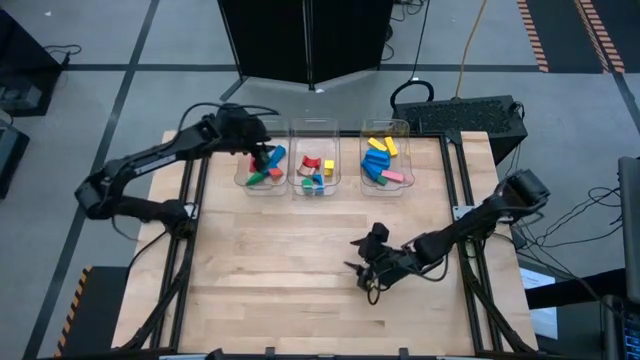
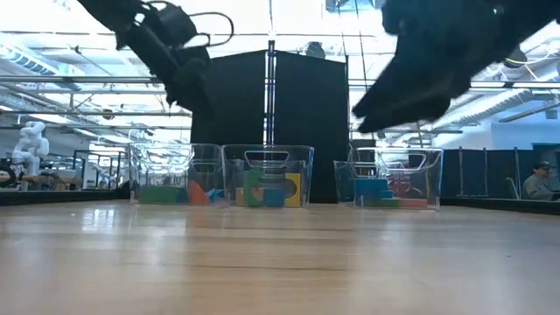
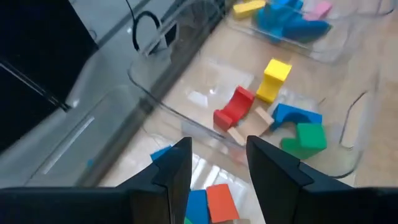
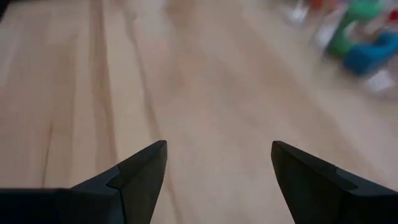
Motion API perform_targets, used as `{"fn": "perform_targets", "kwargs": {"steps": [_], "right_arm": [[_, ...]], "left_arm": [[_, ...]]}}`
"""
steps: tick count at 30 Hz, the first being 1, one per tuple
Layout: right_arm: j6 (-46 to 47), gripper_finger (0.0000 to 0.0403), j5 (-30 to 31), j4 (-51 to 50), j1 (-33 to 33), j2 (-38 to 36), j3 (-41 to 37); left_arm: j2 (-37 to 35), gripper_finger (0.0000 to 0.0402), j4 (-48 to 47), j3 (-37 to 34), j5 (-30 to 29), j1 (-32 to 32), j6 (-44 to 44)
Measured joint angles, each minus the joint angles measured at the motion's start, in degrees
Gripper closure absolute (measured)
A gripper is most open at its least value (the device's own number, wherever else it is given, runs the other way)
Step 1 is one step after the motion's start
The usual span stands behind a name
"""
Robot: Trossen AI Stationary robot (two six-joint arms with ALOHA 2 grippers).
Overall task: Sort blocks by size
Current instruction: Return to Home Position
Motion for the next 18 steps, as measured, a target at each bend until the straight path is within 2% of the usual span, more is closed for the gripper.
{"fn": "perform_targets", "kwargs": {"steps": [5,9,14,18], "right_arm": [[2.5,0.0131,6.6,-13.0,-0.2,-7.7,0.1],[11.8,0.0152,11.7,-27.3,-0.2,-12.4,0.1],[26.6,0.0192,12.2,-46.5,-0.2,-14.5,0.1],[37.0,0.0225,12.1,-61.2,-0.4,-14.5,0.0]], "left_arm": [[-5.6,0.0249,-1.6,-1.1,-0.5,-0.6,0.1],[-10.4,0.0249,-0.3,-5.8,0.2,-0.6,0.0],[-17.2,0.0249,12.1,-16.9,8.2,-0.7,-3.6],[-21.4,0.0249,14.3,-22.3,8.0,-1.3,-7.6]]}}
